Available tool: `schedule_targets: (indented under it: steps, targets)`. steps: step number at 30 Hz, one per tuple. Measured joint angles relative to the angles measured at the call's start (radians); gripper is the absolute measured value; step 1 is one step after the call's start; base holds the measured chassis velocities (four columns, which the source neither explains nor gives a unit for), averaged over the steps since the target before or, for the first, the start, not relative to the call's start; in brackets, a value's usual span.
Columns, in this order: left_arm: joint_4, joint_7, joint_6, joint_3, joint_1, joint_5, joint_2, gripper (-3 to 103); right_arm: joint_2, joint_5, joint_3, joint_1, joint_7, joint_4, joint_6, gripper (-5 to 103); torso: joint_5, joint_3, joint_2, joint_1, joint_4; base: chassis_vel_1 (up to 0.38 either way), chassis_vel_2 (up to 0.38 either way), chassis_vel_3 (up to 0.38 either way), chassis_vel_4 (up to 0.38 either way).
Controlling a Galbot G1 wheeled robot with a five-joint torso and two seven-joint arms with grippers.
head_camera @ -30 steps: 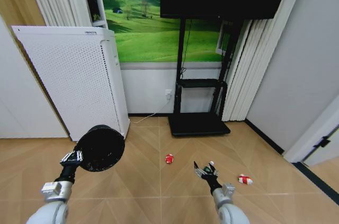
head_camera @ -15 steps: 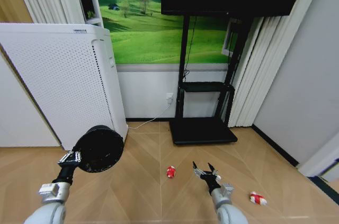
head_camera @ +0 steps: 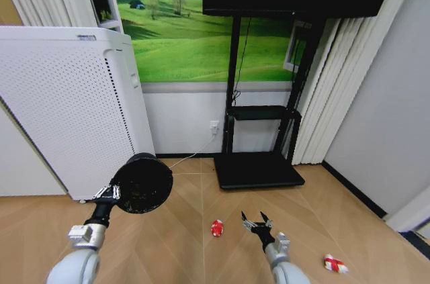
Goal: Pick up the trash bin and place the garbage on the floor into it.
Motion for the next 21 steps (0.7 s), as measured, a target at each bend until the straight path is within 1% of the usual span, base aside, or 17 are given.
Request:
schedule_targets:
  steps: [3, 5, 7, 8, 11, 12, 13, 15, 16, 18, 19, 21]
  targets:
    - [-0.010, -0.009, 0.009, 0.009, -0.018, -0.006, 0.023, 3, -0.018, -0.021, -0.038, 0.023, 0.002, -0.051, -0.014, 100, 0.0003, 0.000, 0.000, 0.000, -0.0001, 0.000, 0.000, 0.000, 0.000]
    - [-0.013, -0.011, 0.013, 0.012, -0.023, -0.009, 0.030, 3, -0.022, -0.023, -0.049, 0.031, 0.003, -0.068, -0.020, 100, 0.0003, 0.000, 0.000, 0.000, -0.0002, 0.000, 0.000, 0.000, 0.000]
    - [-0.018, -0.014, 0.025, 0.031, -0.034, -0.020, 0.044, 3, -0.029, -0.025, -0.089, 0.064, 0.016, -0.143, -0.033, 100, 0.0004, 0.000, 0.000, 0.000, -0.0001, 0.000, 0.000, 0.000, 0.000]
    - [-0.018, -0.014, 0.025, 0.031, -0.034, -0.020, 0.044, 3, -0.029, -0.025, -0.089, 0.064, 0.016, -0.143, -0.033, 100, 0.0004, 0.000, 0.000, 0.000, -0.0001, 0.000, 0.000, 0.000, 0.000]
    - [-0.008, -0.015, 0.028, 0.071, -0.049, -0.015, 0.047, 3, -0.019, -0.029, -0.132, 0.103, 0.037, -0.235, -0.040, 100, 0.0003, 0.000, 0.000, 0.000, -0.0001, 0.000, 0.000, 0.000, 0.000]
    - [-0.008, -0.015, 0.028, 0.071, -0.049, -0.015, 0.047, 3, -0.019, -0.029, -0.132, 0.103, 0.037, -0.235, -0.040, 100, 0.0003, 0.000, 0.000, 0.000, -0.0001, 0.000, 0.000, 0.000, 0.000]
    - [0.001, -0.015, 0.029, 0.093, -0.061, -0.011, 0.045, 3, -0.012, -0.030, -0.148, 0.122, 0.041, -0.273, -0.041, 100, 0.0003, 0.000, 0.000, 0.000, 0.0000, 0.000, 0.000, 0.000, 0.000]
    - [0.015, -0.015, 0.031, 0.122, -0.083, -0.005, 0.042, 3, 0.002, -0.031, -0.155, 0.153, 0.045, -0.311, -0.041, 100, 0.0001, 0.000, 0.000, 0.000, -0.0001, 0.000, 0.000, 0.000, 0.000]
    - [0.015, -0.015, 0.031, 0.122, -0.083, -0.005, 0.042, 3, 0.002, -0.031, -0.155, 0.153, 0.045, -0.311, -0.041, 100, 0.0001, 0.000, 0.000, 0.000, -0.0001, 0.000, 0.000, 0.000, 0.000]
    - [0.034, -0.017, 0.035, 0.165, -0.115, 0.004, 0.043, 3, 0.015, -0.031, -0.169, 0.188, 0.058, -0.359, -0.040, 100, 0.0001, 0.000, 0.000, 0.000, -0.0001, 0.000, 0.000, 0.000, 0.000]
    - [0.034, -0.017, 0.035, 0.165, -0.115, 0.004, 0.043, 3, 0.015, -0.031, -0.169, 0.188, 0.058, -0.359, -0.040, 100, 0.0001, 0.000, 0.000, 0.000, -0.0001, 0.000, 0.000, 0.000, 0.000]
    - [0.044, -0.024, 0.042, 0.197, -0.137, 0.005, 0.047, 3, 0.026, -0.030, -0.182, 0.206, 0.070, -0.388, -0.039, 100, 0.0001, 0.000, 0.000, 0.000, -0.0001, 0.000, 0.000, 0.000, 0.000]
